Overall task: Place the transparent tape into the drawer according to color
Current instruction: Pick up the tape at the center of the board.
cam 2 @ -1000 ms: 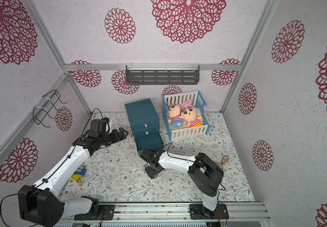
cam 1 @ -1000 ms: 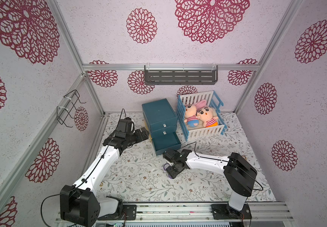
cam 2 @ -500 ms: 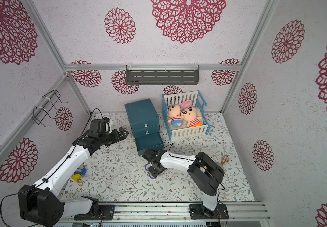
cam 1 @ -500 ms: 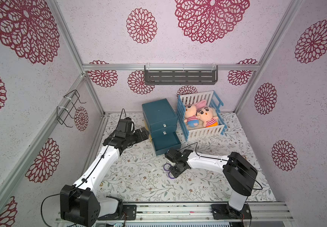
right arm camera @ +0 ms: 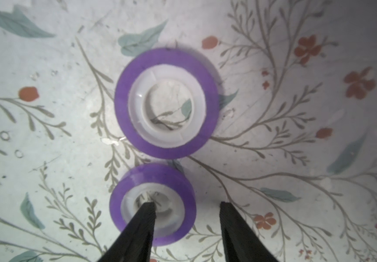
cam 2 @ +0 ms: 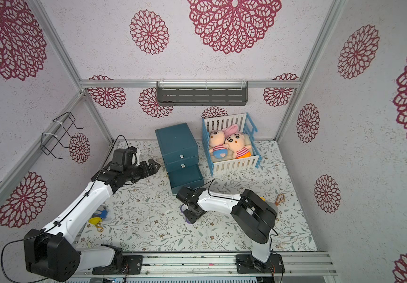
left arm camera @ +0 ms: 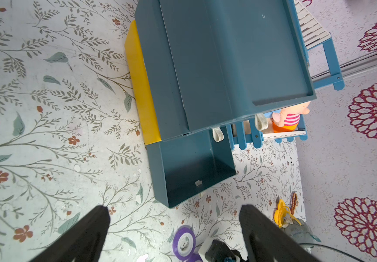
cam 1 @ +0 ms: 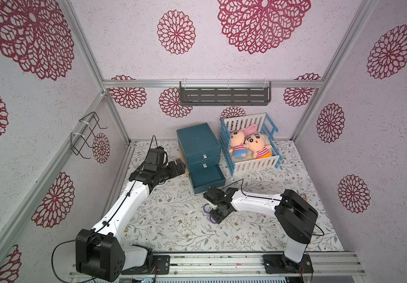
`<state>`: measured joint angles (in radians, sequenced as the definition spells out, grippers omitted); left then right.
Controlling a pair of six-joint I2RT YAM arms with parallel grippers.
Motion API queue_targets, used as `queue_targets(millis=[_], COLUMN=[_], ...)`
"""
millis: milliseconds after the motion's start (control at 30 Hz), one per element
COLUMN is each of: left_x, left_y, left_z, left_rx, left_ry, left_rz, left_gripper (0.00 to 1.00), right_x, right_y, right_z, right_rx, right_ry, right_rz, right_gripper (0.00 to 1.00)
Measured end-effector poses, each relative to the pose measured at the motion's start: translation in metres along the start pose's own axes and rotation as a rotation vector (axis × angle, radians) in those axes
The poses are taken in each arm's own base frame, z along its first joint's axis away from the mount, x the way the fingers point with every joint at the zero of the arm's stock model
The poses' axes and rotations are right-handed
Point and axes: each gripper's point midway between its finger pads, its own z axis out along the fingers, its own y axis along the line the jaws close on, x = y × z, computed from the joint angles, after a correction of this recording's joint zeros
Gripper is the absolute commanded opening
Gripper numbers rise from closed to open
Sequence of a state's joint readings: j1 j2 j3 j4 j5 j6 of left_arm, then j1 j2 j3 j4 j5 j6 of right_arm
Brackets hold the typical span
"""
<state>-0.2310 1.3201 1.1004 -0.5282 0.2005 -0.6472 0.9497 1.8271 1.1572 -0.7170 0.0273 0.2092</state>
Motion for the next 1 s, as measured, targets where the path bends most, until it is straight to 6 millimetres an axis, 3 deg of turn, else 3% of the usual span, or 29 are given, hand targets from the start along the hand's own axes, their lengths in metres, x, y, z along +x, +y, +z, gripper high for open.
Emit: queue_targets(millis=[667,1000], left_x=[0.0001,0.0002], left_y=[0.0000,0.0000], left_z=[0.0002,0.0002], left_rx=[0.000,0.000], left_ry=[0.001,0.001], left_rz=[0.008,0.011], left_gripper=[0.97,0.97], right_x=[-0.0008,-0.0010], right_y=[0.0056,0.0055], right_z=[0.0014,0.0011], right_rx=[-0.022,-0.022], right_ry=[-0.001,0.000], right_rz=[-0.019,-0.019], right_gripper=[0.00,0.00])
